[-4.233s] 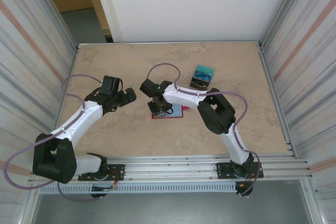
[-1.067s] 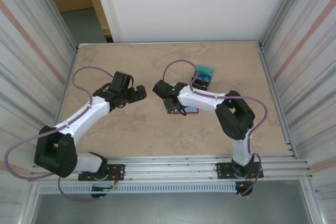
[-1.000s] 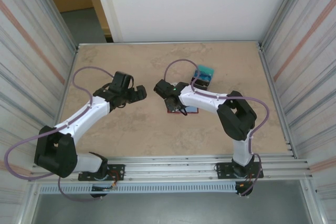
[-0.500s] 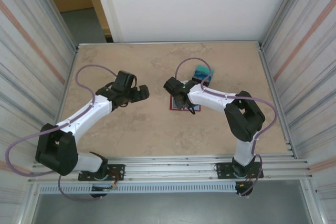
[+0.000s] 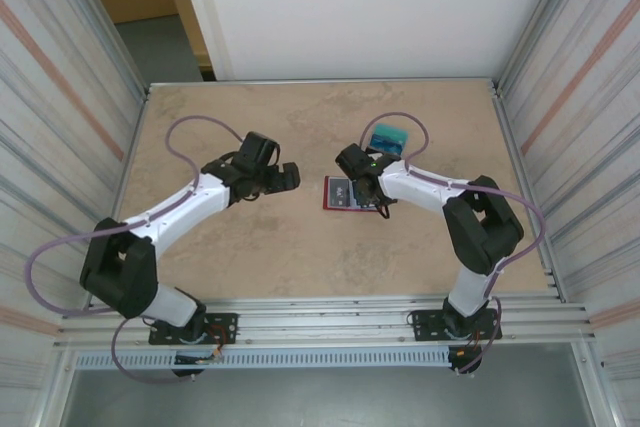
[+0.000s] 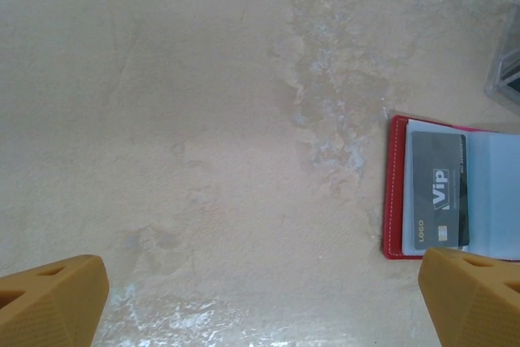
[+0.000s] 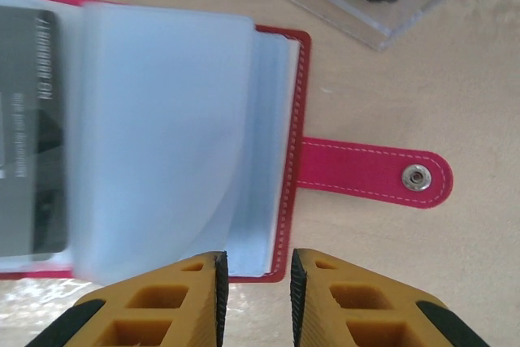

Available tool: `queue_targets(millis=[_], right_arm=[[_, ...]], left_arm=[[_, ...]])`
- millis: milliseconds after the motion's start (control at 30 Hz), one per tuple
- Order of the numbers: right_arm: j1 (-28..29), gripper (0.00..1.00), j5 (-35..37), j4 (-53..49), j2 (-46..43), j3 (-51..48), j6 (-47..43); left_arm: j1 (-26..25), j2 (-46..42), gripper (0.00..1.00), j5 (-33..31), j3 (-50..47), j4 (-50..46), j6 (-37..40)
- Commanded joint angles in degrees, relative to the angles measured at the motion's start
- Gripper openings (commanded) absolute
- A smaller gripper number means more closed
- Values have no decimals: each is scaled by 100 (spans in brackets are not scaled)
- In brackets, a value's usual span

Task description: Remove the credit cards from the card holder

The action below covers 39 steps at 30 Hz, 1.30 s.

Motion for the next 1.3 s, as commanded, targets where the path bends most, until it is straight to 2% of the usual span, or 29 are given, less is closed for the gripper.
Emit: queue_targets(millis=[0, 167, 400, 533, 733, 967, 1267], right_arm=[[-173, 29, -167, 141, -194, -159, 112], [-544, 29, -557, 376, -382, -494, 145], [-826, 30, -713, 306, -1086, -640, 282], [-827, 33, -1297, 488, -1323, -512, 214], [-727, 31, -2383, 878, -711, -143, 271], [-642, 29, -2906, 1022, 180, 406, 300], [-765, 29, -3302, 1226, 803, 599, 361]], left_arm=[[-164, 228, 99, -151, 322, -14, 191], [-356, 613, 99, -129, 588, 16, 292], [-449, 1144, 99, -104, 811, 46, 395], [-456, 1459, 99, -31, 899, 123, 432], [-457, 1953, 99, 39, 1127, 130, 471], [-528, 2406, 97, 232, 1361, 166, 474], [-611, 2669, 99, 314, 1393, 149, 451]])
